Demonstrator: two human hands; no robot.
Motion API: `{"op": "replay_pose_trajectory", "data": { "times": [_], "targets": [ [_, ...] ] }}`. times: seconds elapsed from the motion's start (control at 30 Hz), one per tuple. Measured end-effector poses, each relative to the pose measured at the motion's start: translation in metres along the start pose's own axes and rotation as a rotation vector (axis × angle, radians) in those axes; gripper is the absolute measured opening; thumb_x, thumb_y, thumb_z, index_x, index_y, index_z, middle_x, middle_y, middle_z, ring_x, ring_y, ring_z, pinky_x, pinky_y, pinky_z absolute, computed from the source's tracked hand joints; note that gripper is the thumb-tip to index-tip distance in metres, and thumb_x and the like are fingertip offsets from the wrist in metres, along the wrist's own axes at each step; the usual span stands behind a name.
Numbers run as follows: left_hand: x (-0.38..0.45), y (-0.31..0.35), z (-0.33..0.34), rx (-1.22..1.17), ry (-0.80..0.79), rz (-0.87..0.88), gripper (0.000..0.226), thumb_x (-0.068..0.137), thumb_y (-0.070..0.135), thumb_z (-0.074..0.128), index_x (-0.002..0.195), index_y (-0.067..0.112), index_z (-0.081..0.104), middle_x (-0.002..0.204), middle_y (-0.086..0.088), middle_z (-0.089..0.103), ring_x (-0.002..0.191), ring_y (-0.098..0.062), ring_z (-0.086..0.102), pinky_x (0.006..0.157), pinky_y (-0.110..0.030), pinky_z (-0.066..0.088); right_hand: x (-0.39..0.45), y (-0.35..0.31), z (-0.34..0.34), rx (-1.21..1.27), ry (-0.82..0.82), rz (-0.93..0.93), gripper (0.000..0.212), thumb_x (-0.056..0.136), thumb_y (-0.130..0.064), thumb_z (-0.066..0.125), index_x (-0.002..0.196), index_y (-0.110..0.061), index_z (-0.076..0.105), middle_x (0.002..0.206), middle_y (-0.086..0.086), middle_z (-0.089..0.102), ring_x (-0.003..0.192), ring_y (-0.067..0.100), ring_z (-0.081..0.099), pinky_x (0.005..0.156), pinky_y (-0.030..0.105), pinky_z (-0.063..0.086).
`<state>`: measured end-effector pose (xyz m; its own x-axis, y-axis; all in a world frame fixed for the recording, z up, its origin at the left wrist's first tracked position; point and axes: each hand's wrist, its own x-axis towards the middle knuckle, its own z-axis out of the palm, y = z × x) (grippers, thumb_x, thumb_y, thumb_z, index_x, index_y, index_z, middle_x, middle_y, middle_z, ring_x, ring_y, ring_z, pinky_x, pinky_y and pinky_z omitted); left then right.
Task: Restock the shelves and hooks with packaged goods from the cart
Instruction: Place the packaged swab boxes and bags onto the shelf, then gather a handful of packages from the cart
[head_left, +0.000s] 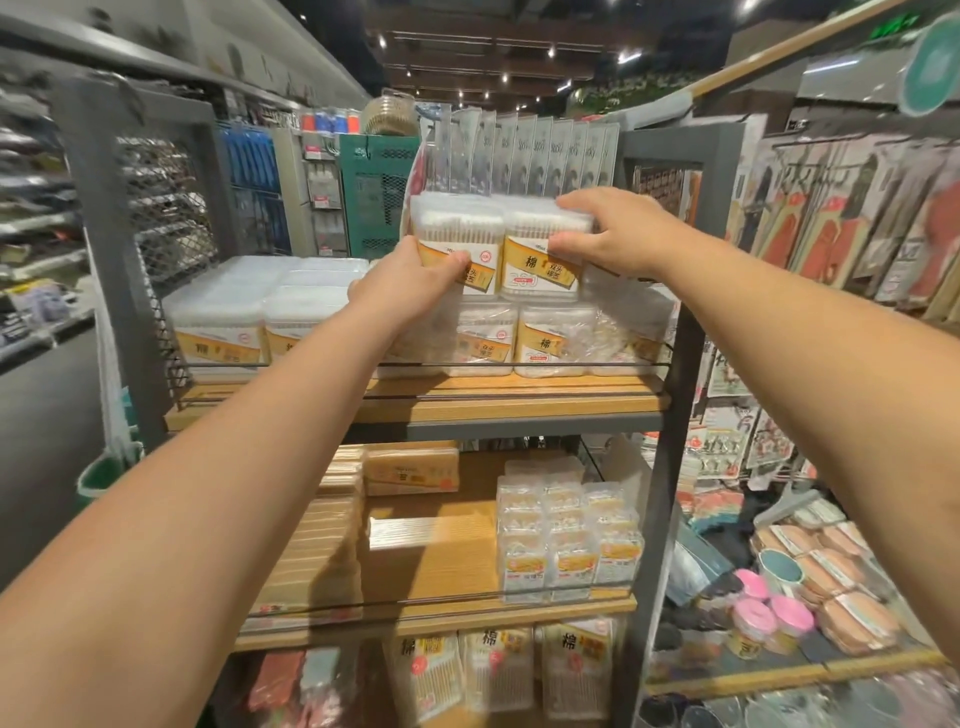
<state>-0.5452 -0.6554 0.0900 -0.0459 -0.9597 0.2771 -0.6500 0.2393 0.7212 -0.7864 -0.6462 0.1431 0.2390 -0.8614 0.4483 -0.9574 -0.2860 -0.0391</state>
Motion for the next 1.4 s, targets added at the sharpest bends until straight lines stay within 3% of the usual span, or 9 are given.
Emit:
{"op": "replay_pose_trajectory", "data": {
  "times": [0.2,0.33,0.43,0.7,0.93,1.1,1.17,1.27,1.4],
  "targets": [
    [-0.013,0.003,-0.001,0.008,0.047,-0.011,0.086,0.076,0.075,0.048,0.141,0.021,0.037,0.14,-0.002,0.053,0.129,-0.029,0.048,0.106,-0.052,0.039,-0.008,-0.008,0.003,0.037,0.075,-0.029,0.053,0.09,-0.049,0.061,0.13,-0.015,0.056,0.127,0.008,0.06,0.118,0.03,0.054,0.101,0.044,0.04],
    [-0.026,-0.004,0.006,0.091,0.145,0.081,0.087,0.092,0.061,0.047,0.155,0.012,0.013,0.162,-0.008,0.02,0.149,-0.027,0.017,0.119,-0.048,0.019,-0.026,-0.005,0.009,0.051,0.172,0.074,0.083,0.085,-0.054,0.065,0.151,-0.015,0.033,0.156,0.007,0.035,0.146,0.027,0.025,0.12,0.045,0.018],
    [-0.038,-0.009,0.014,0.084,0.134,0.141,0.086,0.093,0.06,0.045,0.157,0.016,0.007,0.165,-0.005,0.007,0.151,-0.024,0.003,0.122,-0.048,0.008,-0.043,-0.008,0.013,0.122,0.229,0.169,0.09,0.085,-0.052,0.068,0.154,-0.014,0.024,0.16,0.006,0.025,0.149,0.024,0.017,0.122,0.043,0.016],
    [-0.095,-0.01,0.033,-0.17,0.04,0.301,0.075,0.095,0.049,0.049,0.156,0.023,0.014,0.164,0.0,0.009,0.151,-0.02,0.004,0.122,-0.048,0.008,-0.098,-0.049,0.029,0.381,0.35,0.431,0.081,0.084,-0.048,0.069,0.149,-0.016,0.035,0.151,0.008,0.038,0.138,0.022,0.037,0.117,0.042,0.029],
    [-0.169,0.002,0.11,-0.362,-0.278,0.411,0.056,0.093,0.038,0.058,0.142,0.015,0.044,0.145,-0.007,0.046,0.137,-0.025,0.035,0.114,-0.035,0.027,-0.257,-0.066,0.054,0.568,0.204,0.737,0.057,0.093,-0.017,0.065,0.143,-0.002,0.042,0.137,0.009,0.05,0.121,0.01,0.046,0.081,-0.002,0.032],
    [-0.265,0.044,0.19,-0.409,-0.693,0.498,0.065,0.078,0.052,0.056,0.129,0.012,0.058,0.131,-0.009,0.059,0.124,-0.024,0.051,0.106,-0.033,0.037,-0.426,-0.045,0.035,0.568,0.199,1.074,0.044,0.092,-0.023,0.066,0.13,-0.003,0.055,0.117,0.007,0.06,0.107,0.014,0.053,0.101,0.027,0.043],
    [-0.309,0.059,0.222,-0.42,-0.868,0.496,0.045,0.089,0.031,0.063,0.127,0.008,0.059,0.129,-0.012,0.06,0.118,-0.024,0.055,0.098,-0.027,0.039,-0.494,-0.041,0.021,0.539,0.231,1.202,0.038,0.091,-0.028,0.068,0.121,-0.007,0.06,0.113,0.008,0.064,0.1,0.014,0.059,0.095,0.023,0.047],
    [-0.38,0.077,0.268,-0.449,-1.064,0.497,0.034,0.094,0.013,0.061,0.126,0.002,0.059,0.124,-0.013,0.061,0.115,-0.02,0.055,0.087,-0.019,0.037,-0.59,-0.052,0.001,0.511,0.207,1.351,0.018,0.094,-0.015,0.063,0.111,-0.009,0.061,0.093,0.004,0.061,0.068,-0.004,0.053,0.064,0.006,0.04],
    [-0.47,0.085,0.315,-0.4,-1.272,0.487,0.044,0.09,0.03,0.064,0.129,0.009,0.058,0.124,-0.002,0.059,0.112,-0.015,0.054,0.1,-0.025,0.037,-0.699,-0.066,-0.005,0.499,0.142,1.541,0.016,0.093,-0.026,0.066,0.105,-0.015,0.064,0.085,-0.006,0.062,0.072,0.002,0.054,0.068,0.019,0.042]
  ]
}}
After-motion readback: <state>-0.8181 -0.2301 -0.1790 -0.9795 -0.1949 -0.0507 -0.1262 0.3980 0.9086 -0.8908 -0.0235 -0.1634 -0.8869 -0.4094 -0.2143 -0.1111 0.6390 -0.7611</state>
